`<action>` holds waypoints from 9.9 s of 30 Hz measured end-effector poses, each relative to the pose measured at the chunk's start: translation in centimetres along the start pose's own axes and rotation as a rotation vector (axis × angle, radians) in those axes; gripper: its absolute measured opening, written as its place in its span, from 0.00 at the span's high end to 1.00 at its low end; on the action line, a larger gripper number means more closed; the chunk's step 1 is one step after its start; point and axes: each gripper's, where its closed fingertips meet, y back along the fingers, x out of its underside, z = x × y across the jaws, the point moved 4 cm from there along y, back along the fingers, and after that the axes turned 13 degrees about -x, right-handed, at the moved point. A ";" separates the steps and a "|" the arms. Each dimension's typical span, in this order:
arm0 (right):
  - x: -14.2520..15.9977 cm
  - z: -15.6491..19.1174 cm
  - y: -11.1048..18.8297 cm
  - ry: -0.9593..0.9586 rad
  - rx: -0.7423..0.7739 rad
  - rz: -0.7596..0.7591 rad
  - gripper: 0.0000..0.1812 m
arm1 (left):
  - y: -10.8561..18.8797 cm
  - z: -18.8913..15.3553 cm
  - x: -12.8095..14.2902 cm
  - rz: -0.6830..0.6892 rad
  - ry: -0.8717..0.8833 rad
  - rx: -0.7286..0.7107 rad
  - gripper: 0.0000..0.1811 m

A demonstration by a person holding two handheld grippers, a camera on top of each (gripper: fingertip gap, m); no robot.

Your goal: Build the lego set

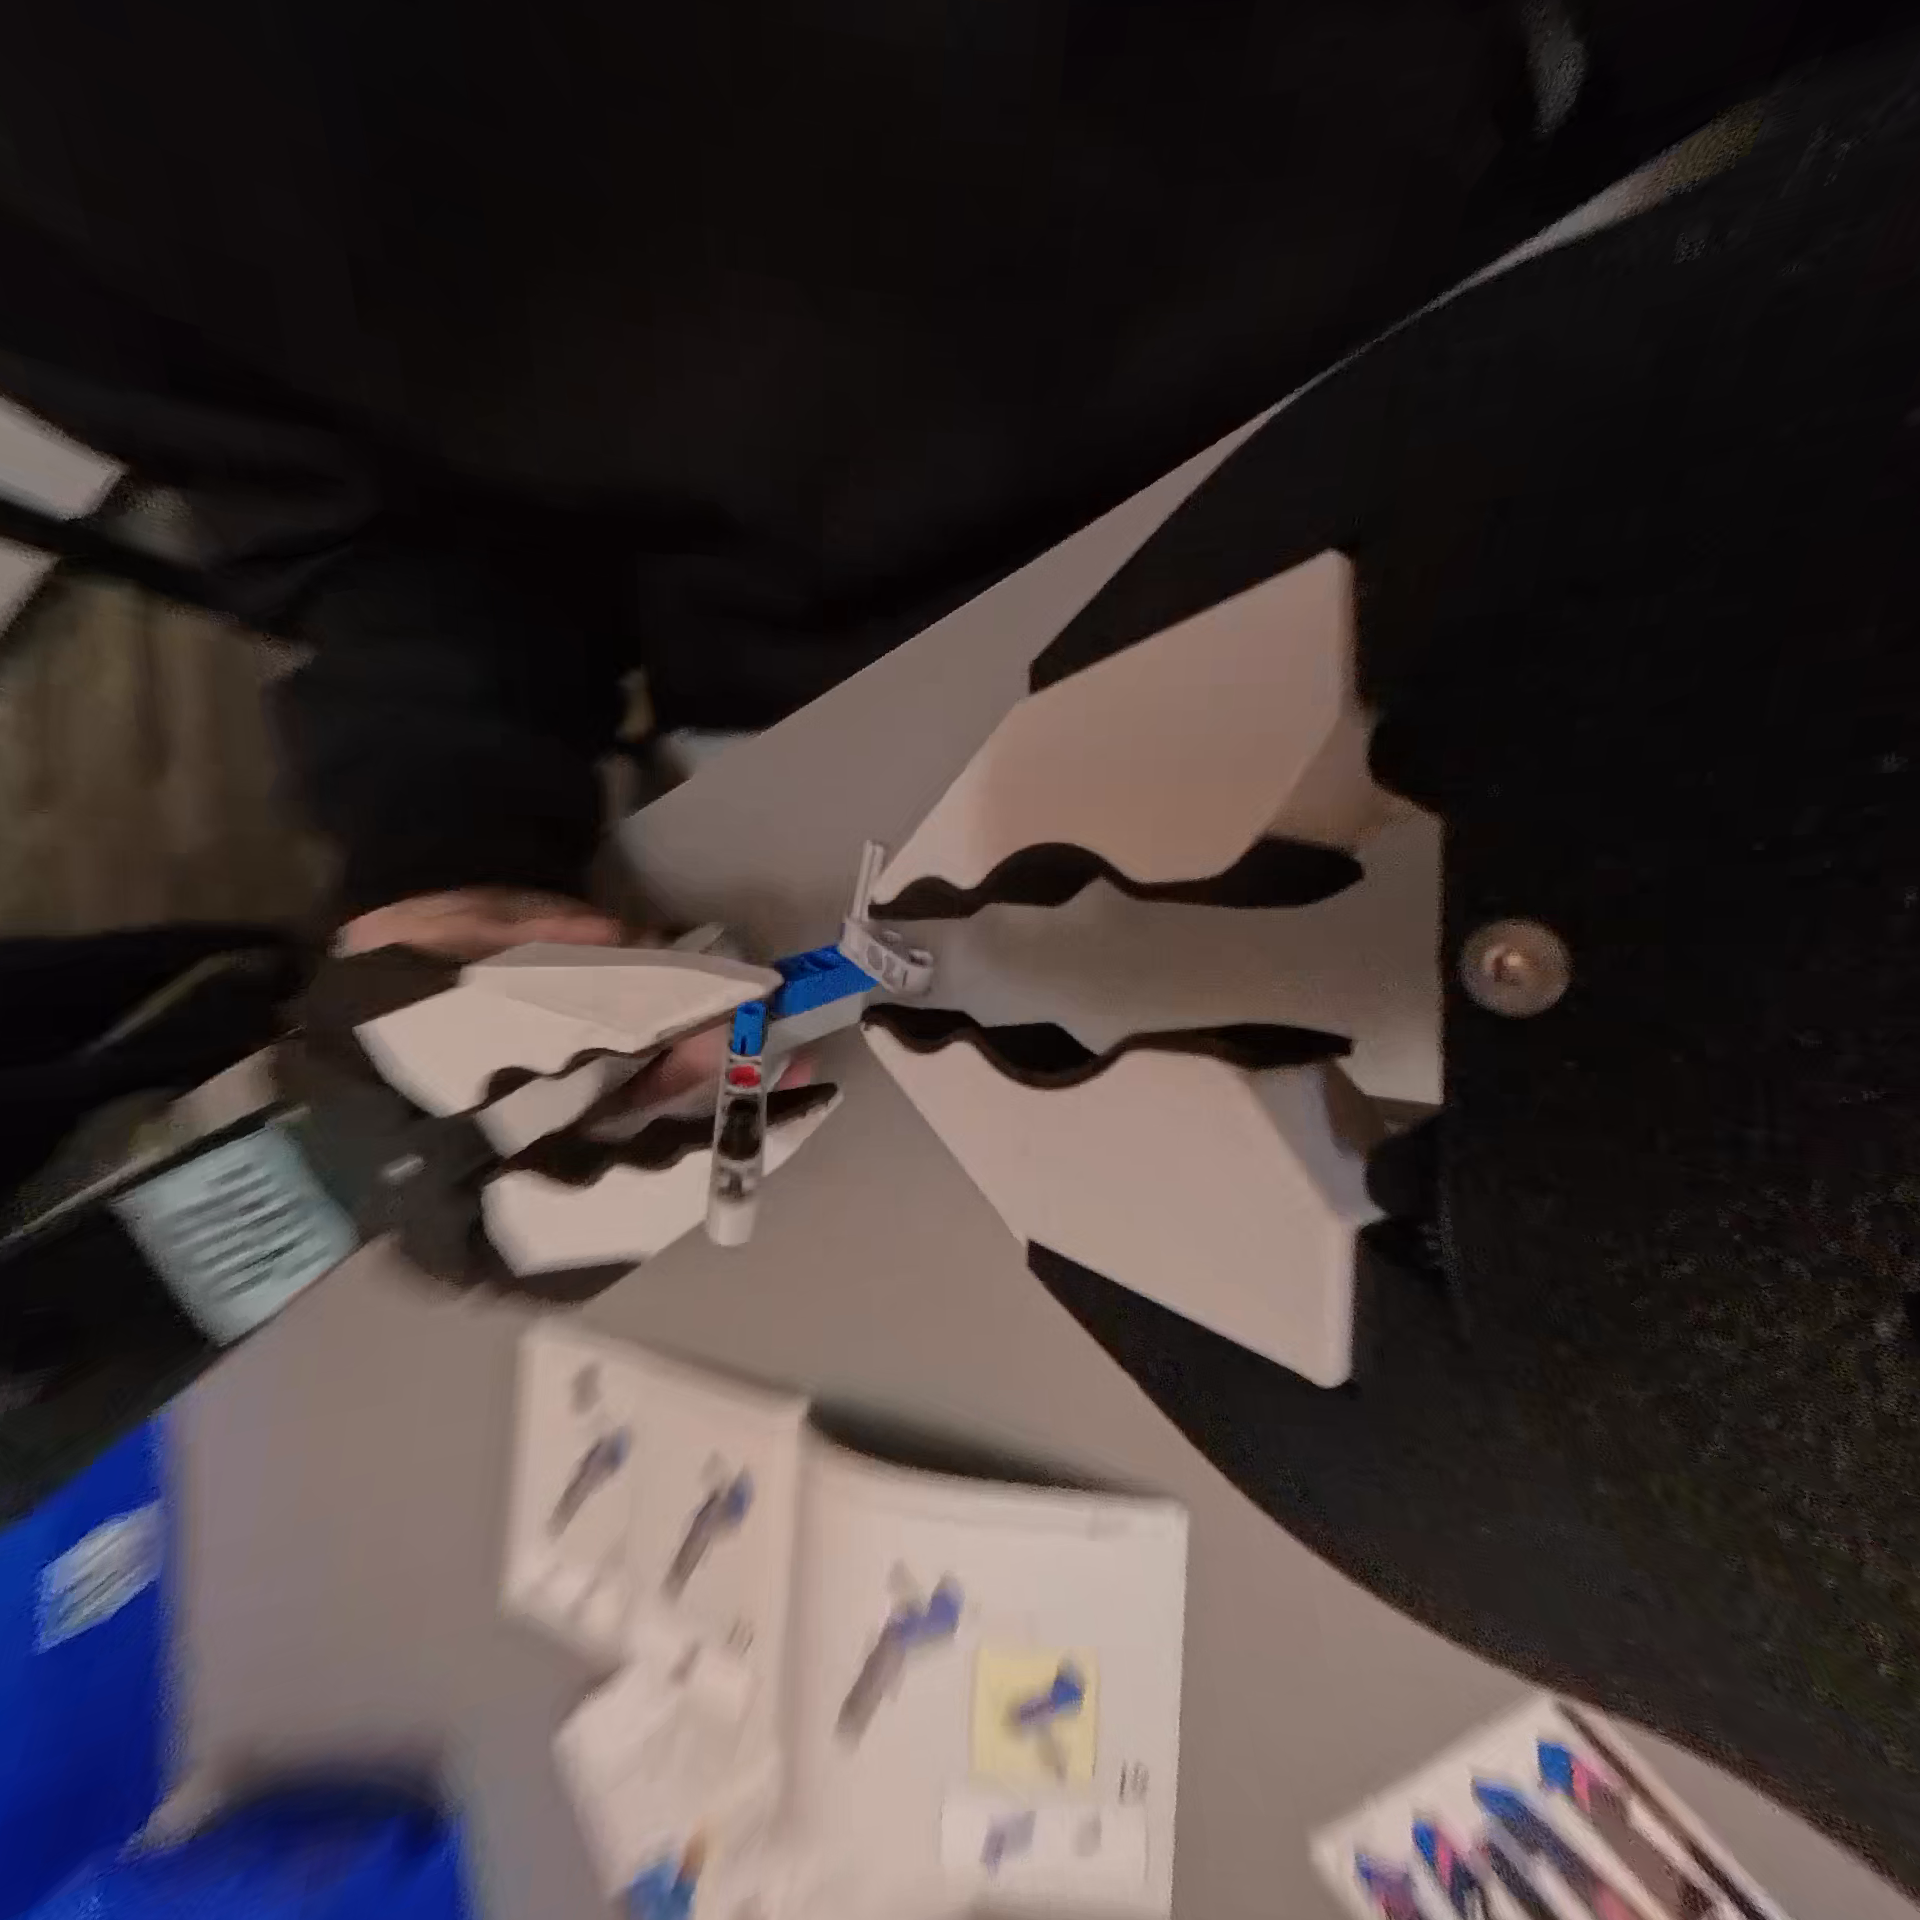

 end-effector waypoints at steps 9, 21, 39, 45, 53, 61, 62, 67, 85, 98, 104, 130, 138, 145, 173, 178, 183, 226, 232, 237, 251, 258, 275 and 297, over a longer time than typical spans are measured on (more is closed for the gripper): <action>-2.6 0.1 2.2 -0.271 -0.239 -0.587 0.91 | 1.0 0.0 -3.6 -0.345 -0.176 -0.324 0.73; -1.5 1.6 0.0 -0.237 -0.312 -0.512 0.91 | 0.6 -0.8 -3.7 -0.376 -0.145 -0.188 0.93; -1.6 2.6 1.7 0.091 0.020 -0.490 0.91 | -1.0 -1.1 -3.1 -0.376 -0.109 -0.539 0.85; -2.3 3.0 2.7 0.181 0.070 -0.486 0.91 | -1.3 -0.6 -3.5 -0.416 -0.053 -0.531 0.86; -1.9 2.6 3.1 0.192 0.093 -0.457 0.91 | -2.1 -0.8 -3.4 -0.418 -0.097 -0.521 0.97; -1.7 2.2 4.7 0.252 0.195 -0.213 0.83 | -1.9 0.5 -2.3 -0.264 -0.112 -0.459 0.99; -1.8 1.9 5.5 0.265 0.240 -0.170 0.81 | -1.8 1.1 -1.6 -0.204 -0.119 -0.461 0.99; -1.2 0.6 9.2 0.269 0.489 0.100 0.79 | -1.8 2.9 4.3 0.192 -0.093 -0.398 1.00; 3.6 -3.4 13.6 0.236 0.923 0.754 0.74 | 0.5 2.5 7.2 0.163 0.120 -0.518 0.91; 3.6 -3.8 13.5 0.178 0.893 0.735 0.75 | 25.7 0.9 17.5 0.310 0.596 -1.246 0.95; 3.6 -3.9 13.4 0.176 0.893 0.734 0.75 | 25.8 0.2 18.3 0.269 0.619 -1.168 0.95; 3.6 -3.9 13.5 0.172 0.891 0.732 0.75 | 24.8 2.3 19.9 0.303 0.534 -1.177 0.92; 3.6 -3.9 13.5 0.172 0.892 0.731 0.75 | 24.8 3.1 20.5 0.322 0.573 -1.176 0.92; 3.6 -3.9 13.5 0.171 0.891 0.731 0.75 | 25.7 3.0 20.5 0.288 0.616 -1.201 0.93; 3.4 -4.1 13.7 0.175 0.899 0.730 0.80 | 22.1 2.1 21.5 0.384 0.651 -1.128 0.95; 3.4 -4.0 13.6 0.184 0.896 0.737 0.81 | 28.1 1.7 21.3 0.331 0.694 -1.370 0.95; 3.4 -4.1 13.6 0.178 0.893 0.734 0.81 | 32.5 -0.3 23.6 0.463 0.792 -1.462 0.97; 3.4 -4.0 13.6 0.174 0.892 0.731 0.81 | 25.0 5.1 22.9 0.332 0.729 -1.063 0.98; 3.4 -4.0 13.6 0.176 0.893 0.732 0.81 | 28.4 3.7 23.2 0.424 0.736 -1.251 0.99; 3.4 -4.1 13.7 0.171 0.898 0.727 0.82 | 24.8 2.5 23.0 0.462 0.698 -1.165 1.00; 3.3 -4.1 13.7 0.176 0.902 0.729 0.82 | 29.0 3.2 24.3 0.469 0.682 -1.273 0.98; 3.3 -4.1 13.7 0.175 0.902 0.728 0.82 | 31.4 3.8 25.0 0.495 0.741 -1.411 0.99; 3.3 -4.1 13.7 0.173 0.903 0.727 0.82 | 29.0 7.8 23.8 0.363 0.744 -1.279 1.00; 3.3 -4.1 13.7 0.178 0.905 0.730 0.82 | 22.4 4.4 21.3 0.424 0.585 -0.843 0.94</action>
